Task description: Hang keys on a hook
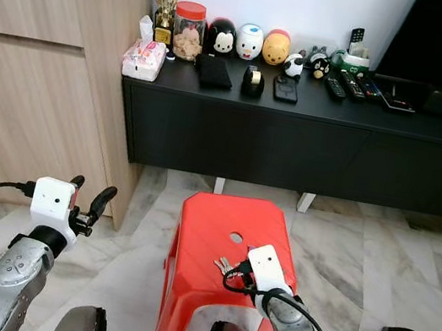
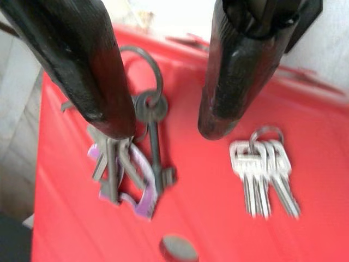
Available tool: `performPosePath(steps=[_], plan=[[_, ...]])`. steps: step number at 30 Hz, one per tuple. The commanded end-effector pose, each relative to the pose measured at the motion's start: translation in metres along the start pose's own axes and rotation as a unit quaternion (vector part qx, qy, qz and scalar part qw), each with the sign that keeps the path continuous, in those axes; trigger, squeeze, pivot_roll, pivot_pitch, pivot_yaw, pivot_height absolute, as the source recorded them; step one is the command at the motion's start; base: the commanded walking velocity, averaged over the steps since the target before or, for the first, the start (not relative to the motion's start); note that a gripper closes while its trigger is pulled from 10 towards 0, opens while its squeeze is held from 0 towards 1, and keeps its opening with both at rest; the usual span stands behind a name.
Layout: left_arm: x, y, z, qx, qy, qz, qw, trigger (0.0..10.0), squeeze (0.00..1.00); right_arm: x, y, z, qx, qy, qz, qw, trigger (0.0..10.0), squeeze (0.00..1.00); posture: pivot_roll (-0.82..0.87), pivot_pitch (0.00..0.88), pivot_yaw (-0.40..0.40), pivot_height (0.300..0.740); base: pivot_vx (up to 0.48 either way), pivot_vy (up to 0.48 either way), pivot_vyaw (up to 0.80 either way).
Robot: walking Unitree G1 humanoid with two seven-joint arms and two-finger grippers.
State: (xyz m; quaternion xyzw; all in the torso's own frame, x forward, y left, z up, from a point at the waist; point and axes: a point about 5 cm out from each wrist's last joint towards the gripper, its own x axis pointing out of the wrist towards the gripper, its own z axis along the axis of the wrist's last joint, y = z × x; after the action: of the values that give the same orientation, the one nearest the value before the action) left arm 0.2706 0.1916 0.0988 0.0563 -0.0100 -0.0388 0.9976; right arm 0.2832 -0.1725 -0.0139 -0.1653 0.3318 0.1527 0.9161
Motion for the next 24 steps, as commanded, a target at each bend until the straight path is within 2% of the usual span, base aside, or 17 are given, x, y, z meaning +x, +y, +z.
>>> performPosePath(steps=[1, 14, 24], plan=[[-0.001, 0.0, -0.003, 0.003, 0.01, -0.002, 1.0, 10.0, 0.0, 0.0, -0.006, -0.001, -0.01, 0.016, -0.004, 1.0, 10.0, 0.0, 0.01, 0.0, -0.081, 0.571, 0.0, 0.0, 0.0], [-0.001, 0.0, -0.003, 0.002, 0.01, -0.001, 1.0, 10.0, 0.0, -0.002, -0.015, -0.002, -0.013, 0.027, -0.013, 0.999, 10.0, 0.0, 0.01, 0.0, -0.08, 0.571, 0.0, 0.0, 0.0], [-0.001, 0.0, -0.003, 0.002, 0.012, -0.001, 1.0, 10.0, 0.0, -0.003, -0.021, -0.003, -0.05, 0.039, -0.022, 0.998, 10.0, 0.0, 0.01, 0.0, -0.079, 0.571, 0.0, 0.0, 0.0]])
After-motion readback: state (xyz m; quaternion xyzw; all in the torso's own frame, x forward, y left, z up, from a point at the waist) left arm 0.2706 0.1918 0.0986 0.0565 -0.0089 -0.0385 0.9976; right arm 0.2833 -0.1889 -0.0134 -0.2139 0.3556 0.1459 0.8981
